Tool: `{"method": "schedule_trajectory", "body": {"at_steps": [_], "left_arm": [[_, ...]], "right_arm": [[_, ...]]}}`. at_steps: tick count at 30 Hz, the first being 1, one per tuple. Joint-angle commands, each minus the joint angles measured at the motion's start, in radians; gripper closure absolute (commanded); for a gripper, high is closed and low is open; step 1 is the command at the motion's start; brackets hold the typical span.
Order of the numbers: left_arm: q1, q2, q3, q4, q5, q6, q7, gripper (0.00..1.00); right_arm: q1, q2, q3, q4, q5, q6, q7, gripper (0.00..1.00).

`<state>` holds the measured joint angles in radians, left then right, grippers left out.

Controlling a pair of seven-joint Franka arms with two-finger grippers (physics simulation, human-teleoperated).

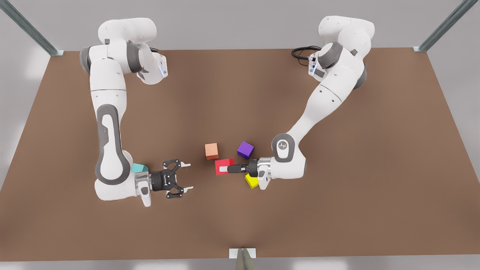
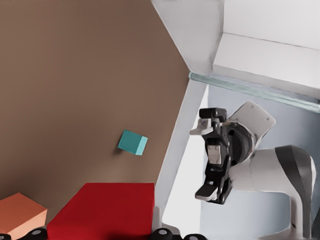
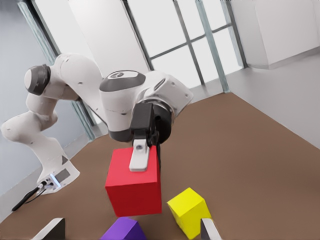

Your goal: Pick up red wooden cube and pass to hand red wooden cube and place in blue wooden cube

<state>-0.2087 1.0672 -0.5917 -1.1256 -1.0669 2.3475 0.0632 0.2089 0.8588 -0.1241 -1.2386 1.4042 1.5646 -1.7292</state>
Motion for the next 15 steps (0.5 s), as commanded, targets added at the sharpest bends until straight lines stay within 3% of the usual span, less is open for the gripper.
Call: {"method": "schedule_trajectory", "body": {"at_steps": [1,5,15], "left_arm": [[0.000,0.004,-0.002,-0.003,-0.133,0.016,0.357,0.30],[0.002,0.005,-0.004,-0.006,-0.229,0.015,0.383,0.30],[0.002,0.007,-0.016,-0.010,-0.226,0.006,0.460,0.30]], "right_arm": [[0.001,-0.006,0.012,-0.028,0.013,-0.006,-0.535,0.00],[0.009,-0.006,0.034,-0.076,0.032,-0.001,-0.558,0.00],[0.038,0.008,0.054,-0.099,0.067,0.071,-0.570,0.00]]}}
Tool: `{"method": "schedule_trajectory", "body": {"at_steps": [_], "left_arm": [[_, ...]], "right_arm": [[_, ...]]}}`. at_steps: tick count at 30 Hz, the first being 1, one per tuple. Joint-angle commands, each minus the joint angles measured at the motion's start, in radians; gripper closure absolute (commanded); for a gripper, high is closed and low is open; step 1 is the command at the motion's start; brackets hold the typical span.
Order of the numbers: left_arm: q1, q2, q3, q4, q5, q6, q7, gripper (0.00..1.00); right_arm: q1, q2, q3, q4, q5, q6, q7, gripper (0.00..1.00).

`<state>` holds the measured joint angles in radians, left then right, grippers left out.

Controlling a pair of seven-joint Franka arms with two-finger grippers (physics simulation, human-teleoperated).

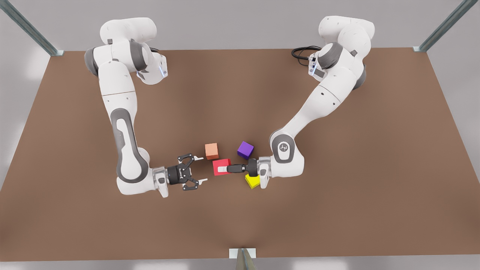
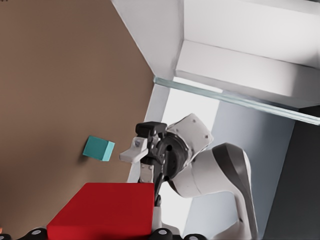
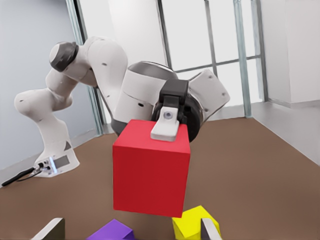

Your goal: Pick up red wooden cube and pass to hand red wooden cube and place in blue wooden cube

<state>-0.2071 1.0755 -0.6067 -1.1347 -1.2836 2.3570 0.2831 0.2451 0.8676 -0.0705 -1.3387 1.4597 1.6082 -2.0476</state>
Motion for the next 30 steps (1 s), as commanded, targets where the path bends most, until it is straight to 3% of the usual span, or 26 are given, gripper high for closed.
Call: {"method": "schedule_trajectory", "body": {"at_steps": [1,30], "left_arm": [[0.000,-0.002,-0.001,0.000,-0.010,-0.004,0.240,0.30],[0.000,0.011,0.001,0.003,-0.011,-0.001,0.251,0.30]], "right_arm": [[0.003,-0.001,0.000,0.001,0.011,0.033,-0.252,0.00],[0.023,0.021,0.037,0.003,0.119,0.045,-0.253,0.00]]}}
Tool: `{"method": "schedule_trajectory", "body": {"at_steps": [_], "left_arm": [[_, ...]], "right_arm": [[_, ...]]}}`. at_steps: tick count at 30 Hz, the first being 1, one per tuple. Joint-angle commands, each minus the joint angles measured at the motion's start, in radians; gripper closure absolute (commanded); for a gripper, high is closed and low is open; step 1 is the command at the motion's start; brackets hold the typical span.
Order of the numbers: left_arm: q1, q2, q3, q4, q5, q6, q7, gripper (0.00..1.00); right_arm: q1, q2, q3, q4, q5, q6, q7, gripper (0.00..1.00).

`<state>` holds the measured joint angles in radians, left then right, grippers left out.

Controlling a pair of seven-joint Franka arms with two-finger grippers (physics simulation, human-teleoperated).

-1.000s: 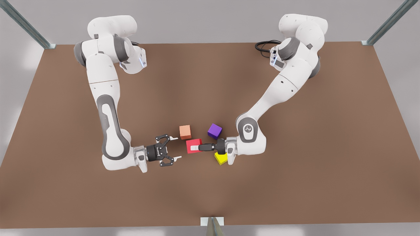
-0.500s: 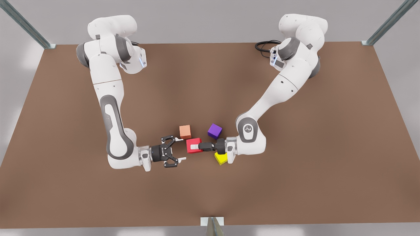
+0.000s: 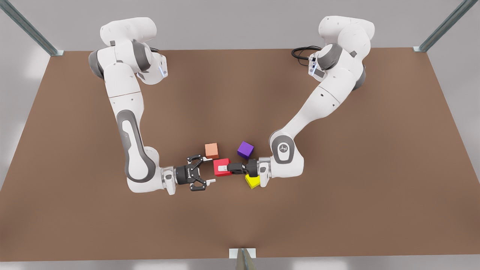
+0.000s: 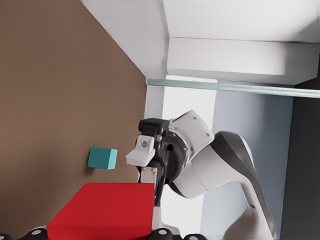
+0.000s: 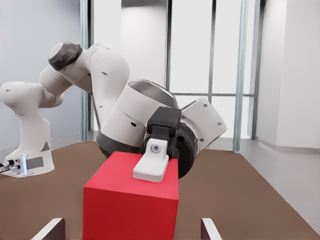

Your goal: Pick up red wooden cube and pass to hand red wooden cube and place in blue wooden cube

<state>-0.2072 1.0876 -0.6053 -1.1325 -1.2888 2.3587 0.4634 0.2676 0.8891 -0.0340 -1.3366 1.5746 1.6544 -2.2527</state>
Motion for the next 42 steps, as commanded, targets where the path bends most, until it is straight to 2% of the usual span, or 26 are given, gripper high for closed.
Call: {"method": "schedule_trajectory", "body": {"at_steps": [1,9,16,17,18,19,21,22,24,26,27,28,29,30,31,32,33,34,35,37,39,40,41,42], "left_arm": [[0.000,-0.002,-0.001,0.000,-0.006,-0.003,0.070,0.30],[0.002,-0.003,-0.001,0.000,-0.006,-0.006,0.073,0.30],[-0.009,0.005,-0.001,0.020,-0.009,0.004,0.073,0.30],[-0.009,0.005,-0.001,0.020,-0.009,0.004,0.073,0.30],[-0.009,0.005,-0.001,0.020,-0.011,0.002,0.073,0.30],[-0.009,0.005,-0.001,0.020,-0.009,0.004,0.073,0.30],[-0.009,0.005,-0.001,0.020,-0.009,0.002,0.073,0.30],[-0.009,0.005,-0.001,0.020,-0.009,0.002,0.073,0.00],[0.012,-0.006,0.001,0.014,0.005,0.001,0.070,0.00],[0.097,-0.074,-0.002,-0.056,0.055,-0.022,0.014,0.00],[0.169,-0.090,-0.004,-0.059,0.124,-0.125,-0.043,0.00],[0.284,-0.092,-0.004,-0.056,0.226,-0.332,-0.094,0.00],[0.422,-0.098,-0.007,-0.033,0.338,-0.527,-0.134,0.00],[0.491,-0.129,-0.007,0.002,0.436,-0.627,-0.190,0.00],[0.520,-0.196,-0.007,0.040,0.566,-0.665,-0.382,0.00],[0.506,-0.337,-0.007,0.033,0.961,-0.709,-0.549,0.00],[0.462,-0.380,-0.073,0.033,1.425,-0.912,-0.555,0.00],[0.483,-0.397,-0.186,0.039,1.640,-1.090,-0.557,0.00],[0.512,-0.423,-0.191,0.060,1.645,-1.133,-0.560,0.00],[0.569,-0.436,-0.191,0.069,1.639,-1.135,-0.583,0.00],[0.568,-0.439,-0.229,0.072,1.648,-1.153,-0.707,0.00],[0.364,-0.693,0.149,-0.108,1.518,-1.071,-0.701,0.00],[0.092,-0.974,0.542,-0.475,1.272,-0.840,-0.603,0.00],[0.081,-0.963,0.559,-0.440,1.276,-0.909,-0.428,0.00]], "right_arm": [[0.001,-0.001,0.000,0.001,0.004,-0.001,-0.047,0.00],[0.007,0.007,0.017,0.002,0.016,0.004,-0.047,0.00],[0.041,0.014,0.057,0.010,0.044,0.105,-0.039,0.00],[0.041,0.014,0.059,0.010,0.044,0.111,-0.039,0.12],[0.041,0.014,0.059,0.011,0.044,0.117,-0.039,0.58],[0.041,0.014,0.059,0.011,0.044,0.117,-0.039,0.61],[0.041,0.014,0.060,0.011,0.044,0.117,-0.039,0.61],[0.041,0.014,0.060,0.011,0.044,0.117,-0.039,0.61],[0.041,0.014,0.062,0.011,0.045,0.117,-0.038,0.61],[0.041,0.014,0.062,0.013,0.045,0.117,-0.038,0.61],[0.039,0.013,0.063,0.011,0.044,0.117,-0.036,0.61],[0.033,0.008,0.057,0.013,0.030,0.117,-0.039,0.61],[-0.001,0.007,0.042,0.014,-0.027,0.108,-0.044,0.61],[-0.057,-0.001,0.023,0.039,-0.195,0.105,-0.036,0.61],[-0.084,-0.035,-0.041,0.088,-0.465,0.100,0.057,0.61],[-0.102,-0.035,-0.083,0.171,-0.632,0.019,0.149,0.61],[-0.110,-0.051,-0.122,0.178,-0.774,-0.004,0.307,0.61],[-0.107,-0.102,-0.156,0.178,-1.007,-0.027,0.470,0.62],[-0.105,-0.144,-0.156,0.186,-1.215,-0.025,0.593,0.64],[-0.042,-0.205,-0.153,0.179,-1.436,-0.025,0.787,0.64],[-0.022,-0.251,-0.153,0.096,-1.522,-0.027,0.972,0.64],[-0.015,-0.272,-0.155,0.048,-1.535,0.001,0.987,0.63],[-0.011,-0.302,-0.156,-0.024,-1.545,0.054,0.989,0.63],[-0.011,-0.321,-0.159,-0.082,-1.559,0.100,1.038,0.63]]}}
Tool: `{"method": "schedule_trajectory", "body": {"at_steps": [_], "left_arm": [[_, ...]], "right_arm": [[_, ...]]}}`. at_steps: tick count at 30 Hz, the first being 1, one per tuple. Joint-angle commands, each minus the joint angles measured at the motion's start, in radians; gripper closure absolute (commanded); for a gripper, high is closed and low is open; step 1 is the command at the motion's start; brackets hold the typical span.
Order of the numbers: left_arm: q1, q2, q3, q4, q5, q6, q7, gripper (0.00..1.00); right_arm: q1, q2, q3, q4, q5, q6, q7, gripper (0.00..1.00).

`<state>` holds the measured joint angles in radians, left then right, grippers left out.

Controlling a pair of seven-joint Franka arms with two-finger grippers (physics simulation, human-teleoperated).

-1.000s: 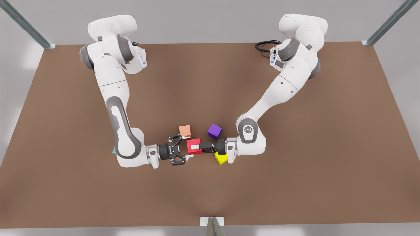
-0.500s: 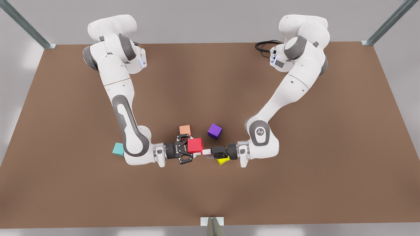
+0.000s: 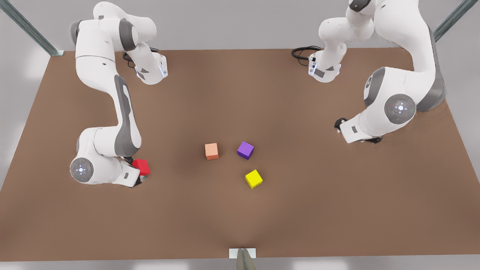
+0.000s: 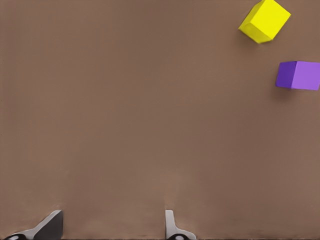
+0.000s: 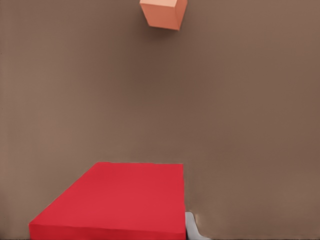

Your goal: Pick up red wooden cube and pass to hand red wooden cube and place in blue wooden cube

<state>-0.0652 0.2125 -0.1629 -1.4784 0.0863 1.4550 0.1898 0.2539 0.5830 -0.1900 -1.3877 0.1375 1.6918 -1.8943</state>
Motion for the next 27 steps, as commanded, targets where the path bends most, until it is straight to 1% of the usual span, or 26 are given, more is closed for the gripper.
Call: {"method": "schedule_trajectory", "body": {"at_steps": [1,3,4,5,7,10,11,12,13,21,24,25,26,27], "left_arm": [[-0.065,-0.045,0.115,-0.028,-0.091,-0.074,-0.159,0.00],[-0.071,-0.042,0.108,-0.026,-0.082,-0.088,-0.159,0.00],[-0.071,-0.022,0.109,0.007,-0.074,-0.091,-0.159,0.00],[-0.068,-0.009,0.111,0.105,-0.083,-0.146,-0.161,0.00],[-0.061,0.057,0.120,0.174,-0.088,-0.183,-0.167,0.00],[-0.016,0.051,0.118,0.176,-0.082,-0.225,-0.159,0.00],[-0.015,0.050,0.120,0.178,-0.082,-0.226,-0.158,0.00],[0.005,0.050,0.120,0.178,-0.085,-0.225,-0.158,0.00],[0.028,0.048,0.118,0.178,-0.091,-0.225,-0.156,0.00],[0.030,0.050,0.117,0.178,-0.091,-0.223,-0.156,0.00],[0.041,0.050,0.117,0.178,-0.094,-0.225,-0.156,0.00],[0.041,0.048,0.117,0.178,-0.095,-0.225,-0.156,0.00],[0.041,0.048,0.117,0.178,-0.094,-0.225,-0.156,0.00],[0.041,0.050,0.115,0.178,-0.094,-0.225,-0.156,0.00]], "right_arm": [[0.002,-0.034,0.000,-0.096,-0.188,0.146,0.713,0.62],[-0.005,-0.064,-0.003,-0.189,-0.188,0.247,0.733,0.61],[-0.008,-0.069,-0.003,-0.215,-0.188,0.290,0.733,0.60],[-0.010,-0.075,-0.005,-0.232,-0.190,0.310,0.733,0.60],[-0.013,-0.098,-0.014,-0.301,-0.190,0.367,0.735,0.60],[-0.013,-0.088,-0.013,-0.356,-0.176,0.482,0.753,0.60],[-0.013,-0.083,-0.013,-0.378,-0.168,0.523,0.755,0.59],[-0.013,-0.083,-0.013,-0.412,-0.168,0.565,0.762,0.55],[-0.013,-0.084,-0.011,-0.428,-0.168,0.589,0.768,0.55],[-0.013,-0.080,-0.009,-0.502,-0.159,0.666,0.770,0.55],[-0.015,-0.083,-0.009,-0.516,-0.157,0.666,0.770,0.55],[-0.015,-0.084,-0.009,-0.516,-0.157,0.666,0.770,0.47],[-0.015,-0.084,-0.009,-0.516,-0.145,0.666,0.770,0.00],[-0.015,-0.084,-0.009,-0.516,-0.144,0.664,0.768,0.00]]}}
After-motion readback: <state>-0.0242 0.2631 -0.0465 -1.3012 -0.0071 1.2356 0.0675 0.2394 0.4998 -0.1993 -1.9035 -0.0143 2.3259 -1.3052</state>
